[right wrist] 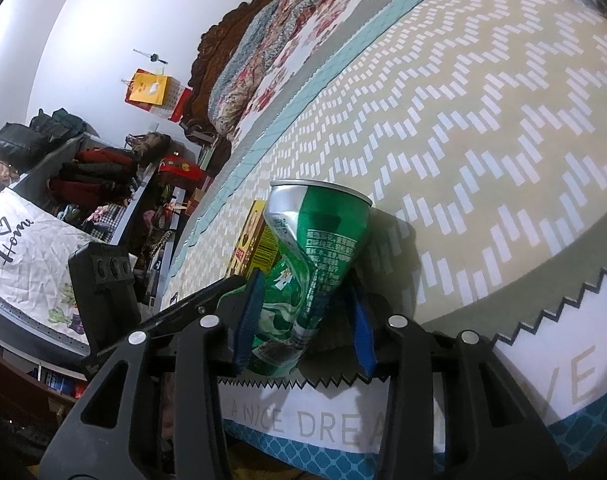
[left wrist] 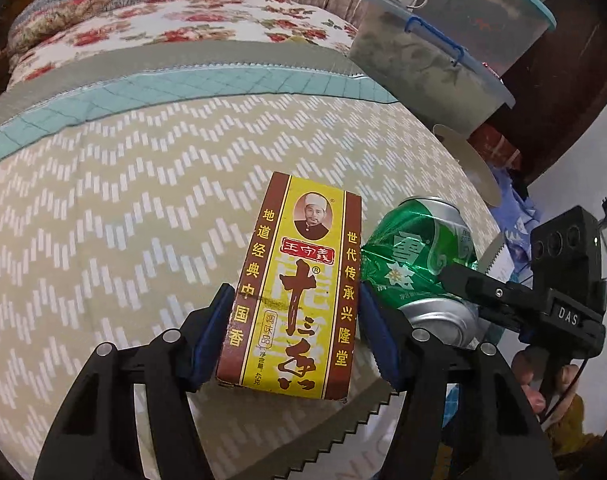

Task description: Collect trash

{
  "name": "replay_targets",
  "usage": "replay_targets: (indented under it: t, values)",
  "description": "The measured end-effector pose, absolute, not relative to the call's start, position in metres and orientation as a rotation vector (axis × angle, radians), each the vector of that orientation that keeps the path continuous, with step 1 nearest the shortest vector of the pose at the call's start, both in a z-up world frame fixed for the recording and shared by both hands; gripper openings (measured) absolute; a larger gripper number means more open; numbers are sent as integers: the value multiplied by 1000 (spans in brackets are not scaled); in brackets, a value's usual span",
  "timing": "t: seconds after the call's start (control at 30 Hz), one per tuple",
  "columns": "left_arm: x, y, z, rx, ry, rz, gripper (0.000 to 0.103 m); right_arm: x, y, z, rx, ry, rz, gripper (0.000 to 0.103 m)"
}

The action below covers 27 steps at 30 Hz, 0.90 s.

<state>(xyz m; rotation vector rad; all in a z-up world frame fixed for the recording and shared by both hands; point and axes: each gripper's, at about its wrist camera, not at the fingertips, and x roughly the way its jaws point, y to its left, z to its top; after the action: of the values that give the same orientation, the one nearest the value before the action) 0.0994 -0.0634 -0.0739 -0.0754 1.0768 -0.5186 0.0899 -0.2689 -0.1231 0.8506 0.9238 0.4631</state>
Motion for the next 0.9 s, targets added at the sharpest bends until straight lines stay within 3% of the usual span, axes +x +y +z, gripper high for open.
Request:
replay_targets:
  t: [0.1,0.4,0.67,0.9]
  values:
    - [99,-63,-75,-77,1074,-526,59,91,-266,-126,849,940,458,28]
    - [99,-53,-68,-115,1052,-533,59,86,-276,-124,892,889,463,17]
    - [111,-62,-53,-149,1048,-556,59,78,-311,-120,932,827,422,16]
    - [141,-131,-17,-104,1002,-681,59,62,-367,-112,935,730,321,16]
